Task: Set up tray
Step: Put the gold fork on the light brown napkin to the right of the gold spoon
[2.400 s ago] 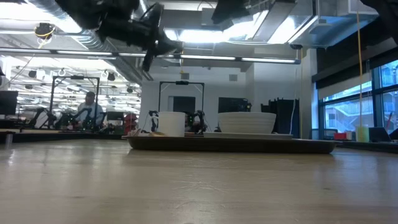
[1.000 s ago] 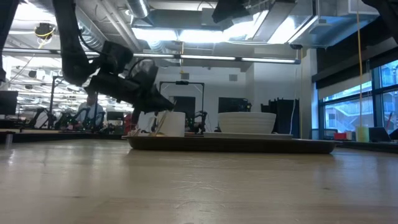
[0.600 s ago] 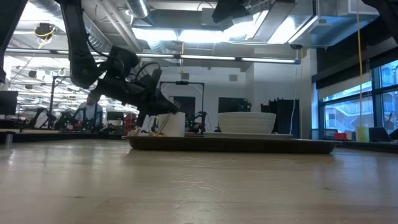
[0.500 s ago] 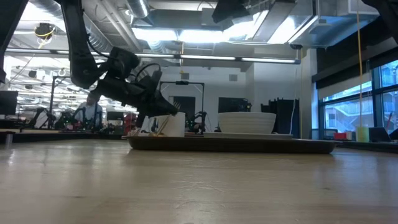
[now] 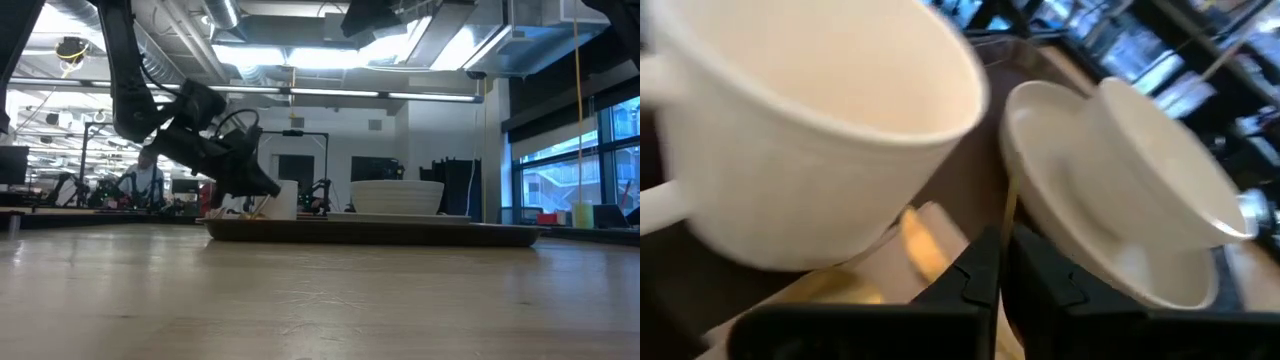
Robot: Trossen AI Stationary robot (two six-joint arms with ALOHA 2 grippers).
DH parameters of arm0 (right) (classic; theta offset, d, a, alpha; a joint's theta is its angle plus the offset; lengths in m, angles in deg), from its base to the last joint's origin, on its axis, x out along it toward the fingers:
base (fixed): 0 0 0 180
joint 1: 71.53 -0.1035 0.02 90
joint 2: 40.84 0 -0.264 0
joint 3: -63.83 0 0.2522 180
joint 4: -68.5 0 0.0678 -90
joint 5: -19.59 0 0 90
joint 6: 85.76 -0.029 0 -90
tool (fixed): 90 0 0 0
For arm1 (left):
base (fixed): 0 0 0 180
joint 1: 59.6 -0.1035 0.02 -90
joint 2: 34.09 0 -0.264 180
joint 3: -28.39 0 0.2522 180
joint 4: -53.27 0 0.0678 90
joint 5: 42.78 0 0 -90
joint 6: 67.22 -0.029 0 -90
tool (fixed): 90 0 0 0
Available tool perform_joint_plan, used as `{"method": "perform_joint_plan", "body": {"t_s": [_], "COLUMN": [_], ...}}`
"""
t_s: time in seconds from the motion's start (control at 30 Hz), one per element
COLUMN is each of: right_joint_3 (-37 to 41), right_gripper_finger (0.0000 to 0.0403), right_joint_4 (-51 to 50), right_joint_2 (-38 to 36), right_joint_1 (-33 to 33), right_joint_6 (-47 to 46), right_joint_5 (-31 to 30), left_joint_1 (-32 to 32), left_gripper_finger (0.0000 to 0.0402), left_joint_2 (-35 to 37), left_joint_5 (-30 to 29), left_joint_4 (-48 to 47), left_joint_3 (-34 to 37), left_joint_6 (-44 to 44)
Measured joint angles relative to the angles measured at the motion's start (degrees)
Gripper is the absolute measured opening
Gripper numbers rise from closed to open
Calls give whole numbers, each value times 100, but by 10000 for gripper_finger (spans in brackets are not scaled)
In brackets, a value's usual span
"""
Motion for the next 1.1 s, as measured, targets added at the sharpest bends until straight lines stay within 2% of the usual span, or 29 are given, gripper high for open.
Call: {"method": "perform_joint_plan", "body": {"t_s": [0.13,0.3,0.53,0.87,0.97,1.1], "right_joint_3": [0,0,0,1,0,2], "right_gripper_finger": [110,110,110,110,110,110], "right_joint_4": [0,-2,0,-36,-218,-507], "right_joint_2": [0,0,0,0,0,0], "right_joint_1": [0,0,0,-1,-1,-2], "right_joint_6": [1,3,23,24,-16,-139], "right_joint_5": [0,0,0,-2,-2,-2], "left_joint_1": [0,0,6,-36,-96,-74], "left_gripper_finger": [26,26,3,2,1,11], "left_joint_2": [0,0,0,161,395,850], "left_joint_5": [-314,-340,-344,-336,-202,270], "left_joint_4": [-240,-238,-330,-321,-329,-640], "left_joint_3": [4,4,4,4,4,4], "left_joint_6": [-32,-32,-117,-91,-91,121]}}
